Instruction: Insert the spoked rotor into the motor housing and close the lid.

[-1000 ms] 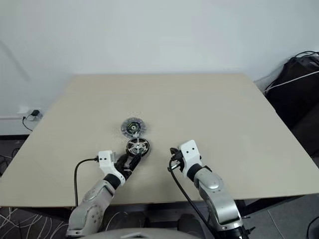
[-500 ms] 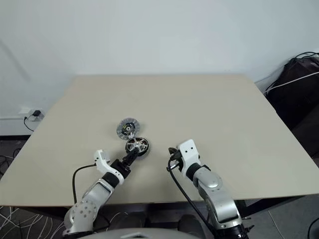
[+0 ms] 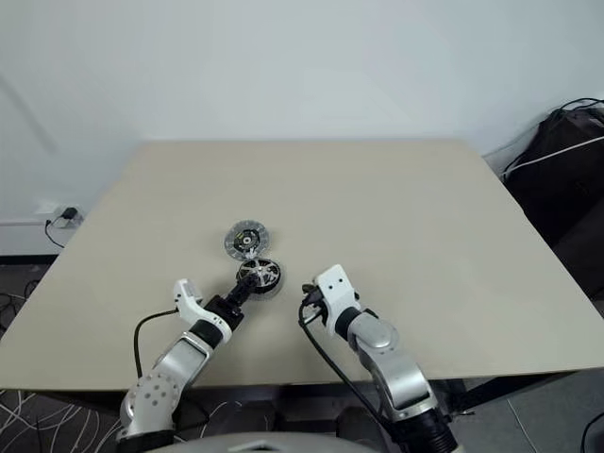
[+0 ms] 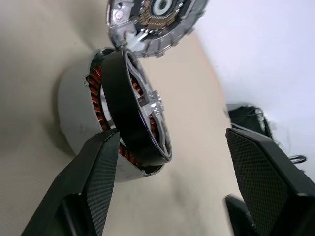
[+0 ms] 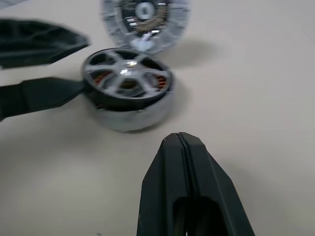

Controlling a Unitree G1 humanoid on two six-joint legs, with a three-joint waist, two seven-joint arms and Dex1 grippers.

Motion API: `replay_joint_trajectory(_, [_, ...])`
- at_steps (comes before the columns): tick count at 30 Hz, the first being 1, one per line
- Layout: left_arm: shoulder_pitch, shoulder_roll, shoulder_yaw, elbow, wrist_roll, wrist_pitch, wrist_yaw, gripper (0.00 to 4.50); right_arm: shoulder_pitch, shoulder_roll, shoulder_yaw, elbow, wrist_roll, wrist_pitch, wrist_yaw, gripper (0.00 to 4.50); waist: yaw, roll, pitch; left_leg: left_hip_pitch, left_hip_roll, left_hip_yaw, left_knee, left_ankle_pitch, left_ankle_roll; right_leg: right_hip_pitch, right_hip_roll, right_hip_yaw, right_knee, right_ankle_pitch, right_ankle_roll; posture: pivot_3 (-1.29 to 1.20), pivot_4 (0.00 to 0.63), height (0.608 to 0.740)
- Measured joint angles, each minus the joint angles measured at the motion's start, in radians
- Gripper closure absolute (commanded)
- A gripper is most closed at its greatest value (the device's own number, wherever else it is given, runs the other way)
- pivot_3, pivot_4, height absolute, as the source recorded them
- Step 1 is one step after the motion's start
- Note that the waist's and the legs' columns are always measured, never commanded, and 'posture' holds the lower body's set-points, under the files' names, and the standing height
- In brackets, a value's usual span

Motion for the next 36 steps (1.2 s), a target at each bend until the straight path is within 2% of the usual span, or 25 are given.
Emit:
replay_joint_trajectory(8, [-0.006, 0.000, 0.000, 0.000, -0.030, 0.000, 0.015, 0.89, -0.039, 0.016, 0.066, 0.073, -0.001, -0.004, 0.070, 4.50, 0.000, 0.000, 0.000, 0.000, 0.000, 0.000, 0.000, 0.000, 0.000, 0.001, 0.001, 0.000, -0.002, 0.001, 0.001, 0.00, 0.000, 0.740])
replay_joint_trajectory(24, [-0.005, 0.000, -0.002, 0.003, -0.030, -0.001, 0.019, 0.89, -0.113, 0.104, 0.055, 0.273, -0.002, -0.097, 0.084, 4.50, 0.000, 0.000, 0.000, 0.000, 0.000, 0.000, 0.000, -0.001, -0.001, 0.001, 0.002, 0.000, -0.002, 0.002, 0.000, 0.00, 0.000, 0.740])
replay_joint_trajectory(36, [0.001, 0.000, -0.006, 0.003, -0.026, -0.001, 0.019, 0.89, -0.153, 0.146, 0.063, 0.319, -0.001, -0.129, 0.115, 4.50, -0.002, 0.000, 0.000, 0.000, 0.000, 0.000, 0.000, 0.000, -0.001, 0.001, 0.002, 0.000, -0.002, 0.002, 0.000, 0.00, 0.000, 0.740])
